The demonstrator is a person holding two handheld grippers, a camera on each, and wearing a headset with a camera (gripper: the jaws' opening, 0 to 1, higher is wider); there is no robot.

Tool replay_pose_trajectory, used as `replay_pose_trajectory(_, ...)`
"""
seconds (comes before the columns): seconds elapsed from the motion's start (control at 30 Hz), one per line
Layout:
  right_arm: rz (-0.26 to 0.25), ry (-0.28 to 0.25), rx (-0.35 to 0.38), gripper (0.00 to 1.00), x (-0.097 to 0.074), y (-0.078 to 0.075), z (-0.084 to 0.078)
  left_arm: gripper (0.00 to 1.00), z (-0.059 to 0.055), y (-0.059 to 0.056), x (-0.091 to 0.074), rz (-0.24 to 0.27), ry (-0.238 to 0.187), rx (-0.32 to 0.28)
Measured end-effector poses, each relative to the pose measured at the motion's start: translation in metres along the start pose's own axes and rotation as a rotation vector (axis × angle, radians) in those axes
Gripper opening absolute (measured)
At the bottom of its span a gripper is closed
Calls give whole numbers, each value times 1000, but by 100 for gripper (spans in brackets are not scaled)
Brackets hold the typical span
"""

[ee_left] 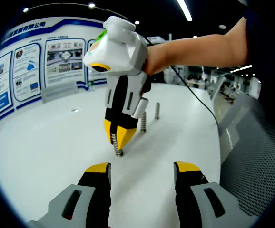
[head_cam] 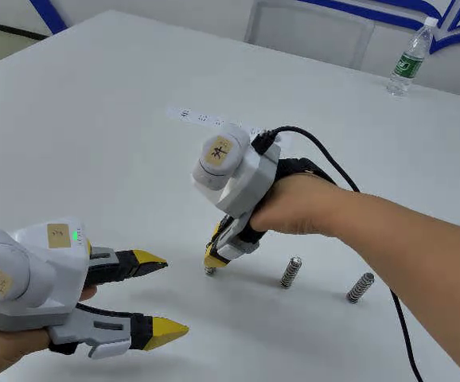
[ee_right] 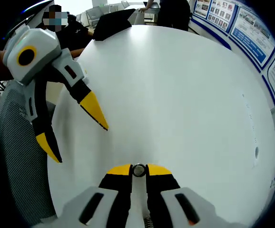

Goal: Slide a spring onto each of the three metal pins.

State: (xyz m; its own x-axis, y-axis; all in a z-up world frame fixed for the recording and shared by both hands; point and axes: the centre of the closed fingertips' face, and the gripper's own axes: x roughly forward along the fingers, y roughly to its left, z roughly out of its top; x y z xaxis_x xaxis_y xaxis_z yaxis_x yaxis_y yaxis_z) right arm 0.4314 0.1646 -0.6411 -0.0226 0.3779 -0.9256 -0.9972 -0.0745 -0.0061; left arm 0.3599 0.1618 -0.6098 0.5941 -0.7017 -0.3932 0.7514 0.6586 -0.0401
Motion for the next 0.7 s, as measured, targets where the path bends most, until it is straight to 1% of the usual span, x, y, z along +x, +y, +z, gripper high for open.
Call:
replay_pose_trajectory(0.37, 6, -6, 14, 13, 3, 2, -1, 54, 0, 0, 0, 0, 0, -1)
replay_pose_trajectory(0.5, 4, -12, 15, 16, 1, 4, -1, 54, 0, 1, 0, 2, -1, 0)
replay_pose_trajectory(0.7, 0, -22, 28, 18, -1, 4, -2, 55, 2, 0, 0, 4, -2, 0)
